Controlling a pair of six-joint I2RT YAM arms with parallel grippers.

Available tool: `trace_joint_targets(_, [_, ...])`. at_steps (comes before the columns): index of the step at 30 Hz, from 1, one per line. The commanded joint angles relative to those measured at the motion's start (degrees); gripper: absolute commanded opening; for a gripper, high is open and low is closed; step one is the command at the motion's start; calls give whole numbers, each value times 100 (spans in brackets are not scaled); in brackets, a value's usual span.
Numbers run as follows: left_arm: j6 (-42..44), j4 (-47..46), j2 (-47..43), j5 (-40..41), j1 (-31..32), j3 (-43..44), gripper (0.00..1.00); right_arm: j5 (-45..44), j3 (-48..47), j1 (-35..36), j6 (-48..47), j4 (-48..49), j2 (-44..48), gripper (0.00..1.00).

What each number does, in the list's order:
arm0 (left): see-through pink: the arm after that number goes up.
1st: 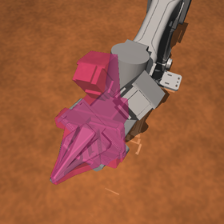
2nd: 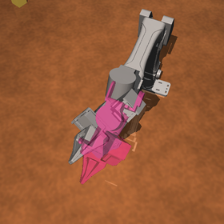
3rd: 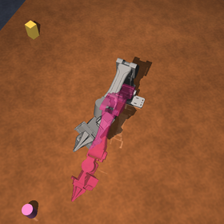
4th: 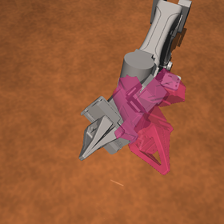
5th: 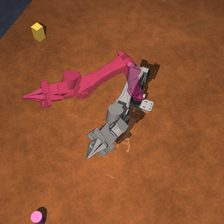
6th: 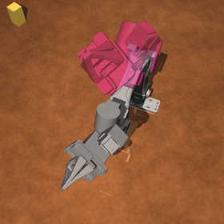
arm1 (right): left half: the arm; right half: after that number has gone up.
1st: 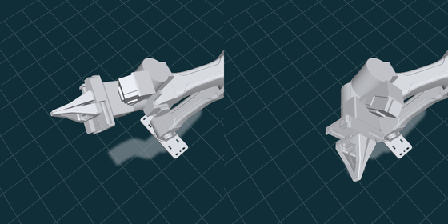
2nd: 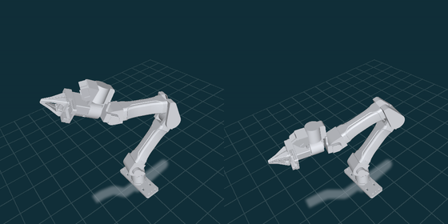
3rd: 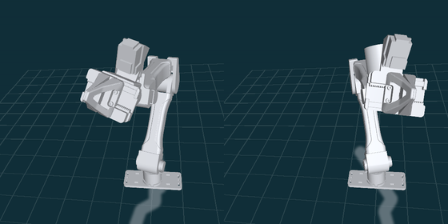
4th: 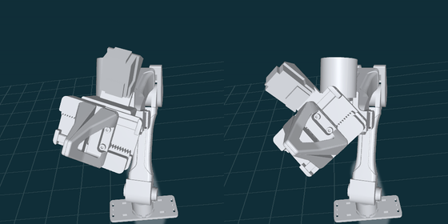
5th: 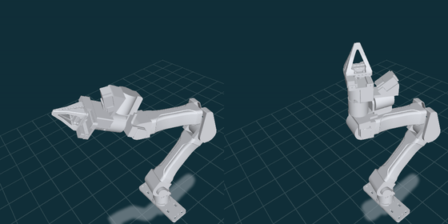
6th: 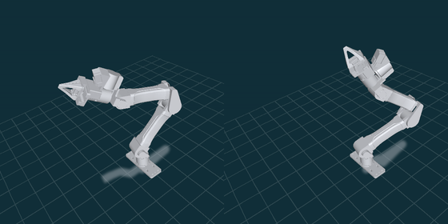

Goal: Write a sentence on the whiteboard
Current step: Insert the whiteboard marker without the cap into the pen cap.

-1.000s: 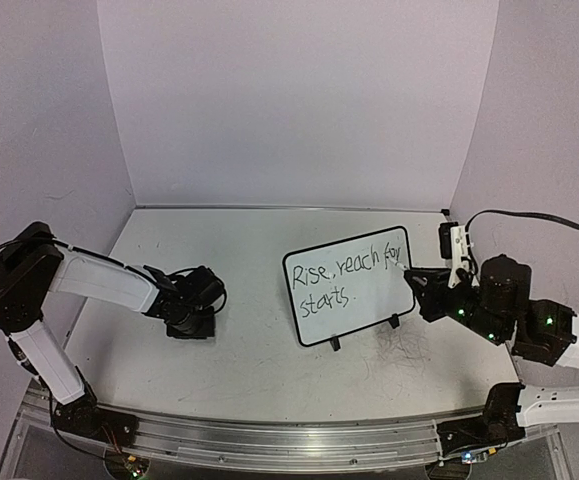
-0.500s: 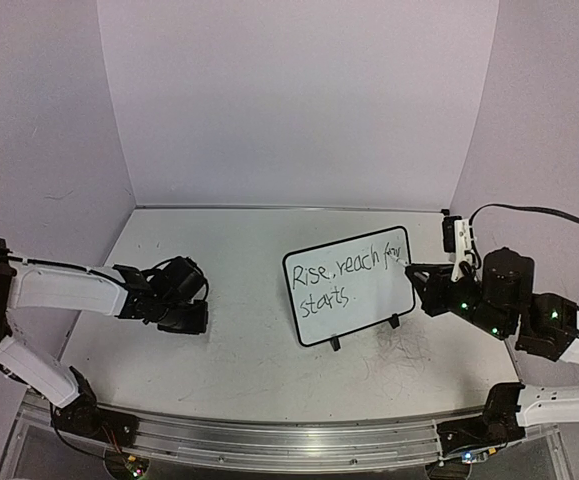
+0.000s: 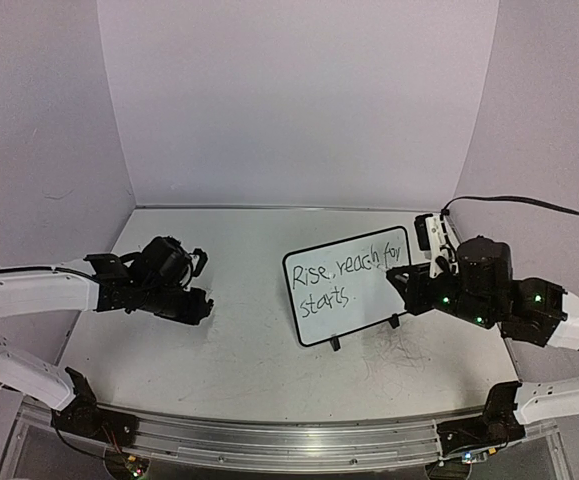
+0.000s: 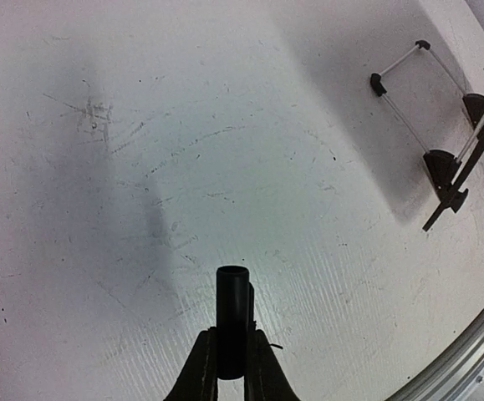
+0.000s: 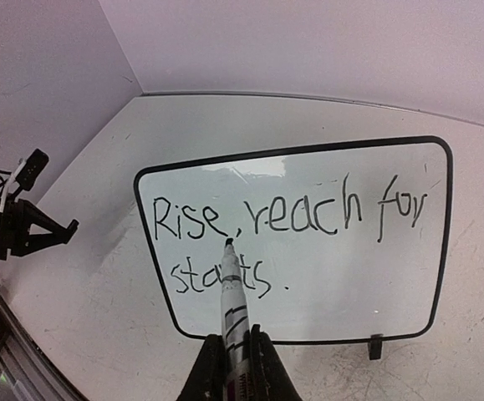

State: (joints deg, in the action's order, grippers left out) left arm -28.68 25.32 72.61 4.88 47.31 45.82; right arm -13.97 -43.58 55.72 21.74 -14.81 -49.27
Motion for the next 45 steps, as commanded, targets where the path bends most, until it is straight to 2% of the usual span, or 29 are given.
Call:
trace_joint_targets(1, [740,-109,-122,-561,-2,145,4,579,-300,-3,-275,154,-307,0])
trace_joint_targets(4, [1253,-291,-238,-1125,-1,171,4,1001,-335,-14,-419,166,-577,0])
trace_joint_targets(9, [1975,-322,-140,-1852,11,366,4,2557,-389,-167,-919,437,-1227,0])
trace_joint_targets(14, [2502,-412,4,-1933,98,515,3,4323,-478,-289,-1232,917,-1861,0])
trace_joint_targets(18, [3112,-740,54,-1890,303,473,3,5124,-750,-308,-1367,998,-2306,0])
trace_joint_targets(23, [4198,-1431,-8,-1398,819,290,2,5420,-1040,-322,-1530,992,-2594,0])
trace_joint_targets(31, [5261,-2273,-37,-429,1424,-28,1,5421,-1179,-411,-1708,972,-2834,0])
trace_joint_targets(37, [5649,-2719,33,141,1829,-169,1,5333,-1249,-591,-1681,950,-2966,0])
trace_joint_targets(45, [5711,-2933,8,264,1931,-305,1,5319,-1249,-762,-1604,941,-3008,0])
